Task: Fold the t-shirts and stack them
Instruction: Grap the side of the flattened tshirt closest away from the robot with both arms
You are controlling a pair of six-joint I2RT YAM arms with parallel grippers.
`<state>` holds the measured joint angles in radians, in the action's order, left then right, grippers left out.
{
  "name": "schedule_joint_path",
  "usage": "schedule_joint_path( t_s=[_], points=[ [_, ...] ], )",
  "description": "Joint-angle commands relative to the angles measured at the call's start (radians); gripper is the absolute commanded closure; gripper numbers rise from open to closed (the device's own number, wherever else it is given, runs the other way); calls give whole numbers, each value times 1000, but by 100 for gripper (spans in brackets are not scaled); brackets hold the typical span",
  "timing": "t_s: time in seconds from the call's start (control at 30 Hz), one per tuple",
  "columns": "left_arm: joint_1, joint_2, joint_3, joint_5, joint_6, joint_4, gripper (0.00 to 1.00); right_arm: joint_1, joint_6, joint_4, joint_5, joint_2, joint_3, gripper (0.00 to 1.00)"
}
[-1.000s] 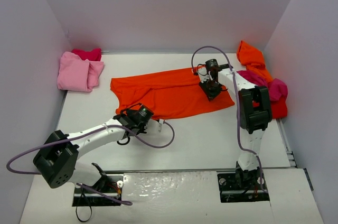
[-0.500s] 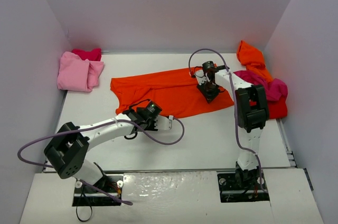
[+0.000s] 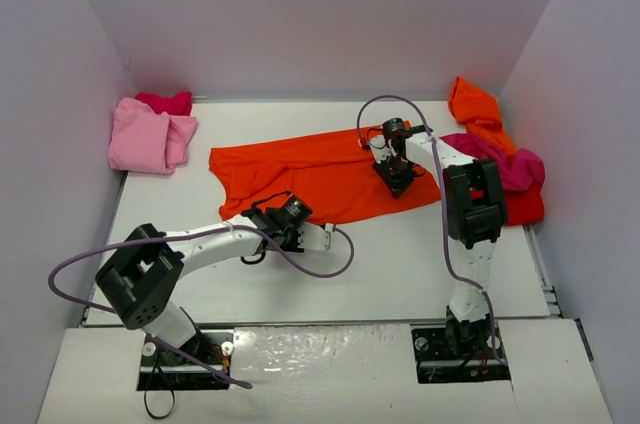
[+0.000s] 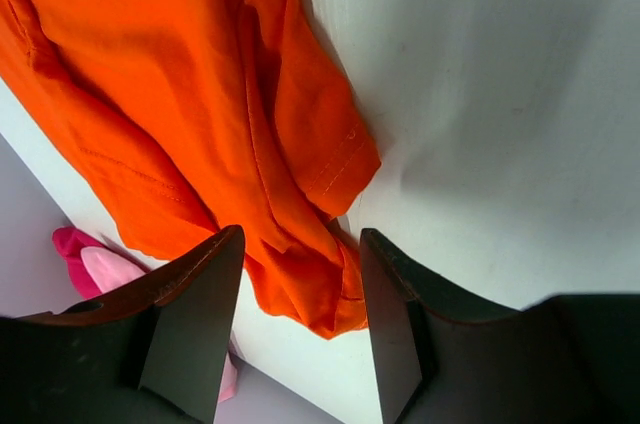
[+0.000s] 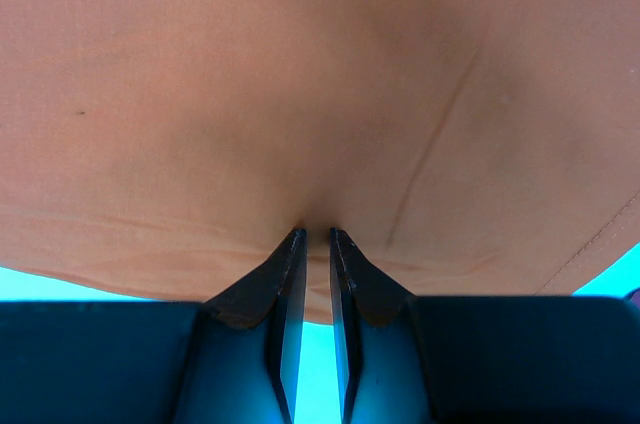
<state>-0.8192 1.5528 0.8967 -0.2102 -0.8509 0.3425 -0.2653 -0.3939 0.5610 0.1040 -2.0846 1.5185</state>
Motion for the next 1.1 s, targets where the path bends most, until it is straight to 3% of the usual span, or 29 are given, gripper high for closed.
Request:
schedule_joint_path(
  t_s=[0.0, 0.53, 0.63, 0.73, 0.77, 0.83, 0.87, 1.07],
  points=[
    [-9, 18, 39, 10, 16, -45, 53, 0, -6, 18, -18, 12, 5, 86],
    [-8, 119, 53, -12, 1, -103, 55, 0, -8, 17, -7, 8, 0, 86],
    [-4, 130, 53, -24, -3, -123, 65, 0, -9, 17, -7, 8, -1, 86],
    [-1, 144, 66, -30, -7, -120, 65, 0, -10, 18, -3, 8, -4, 86],
    [0, 145, 67, -33, -9, -123, 71, 0, -10, 17, -3, 8, -4, 86],
    [0, 146, 66, -40, -10, -130, 94, 0, -10, 16, -3, 11, -4, 86],
    [0, 143, 69, -43, -8, -125, 98, 0, -11, 16, -3, 11, -4, 86],
    [-4, 51, 152, -20, 9, 55, 100, 0, -9, 16, -12, 7, -1, 86]
  ],
)
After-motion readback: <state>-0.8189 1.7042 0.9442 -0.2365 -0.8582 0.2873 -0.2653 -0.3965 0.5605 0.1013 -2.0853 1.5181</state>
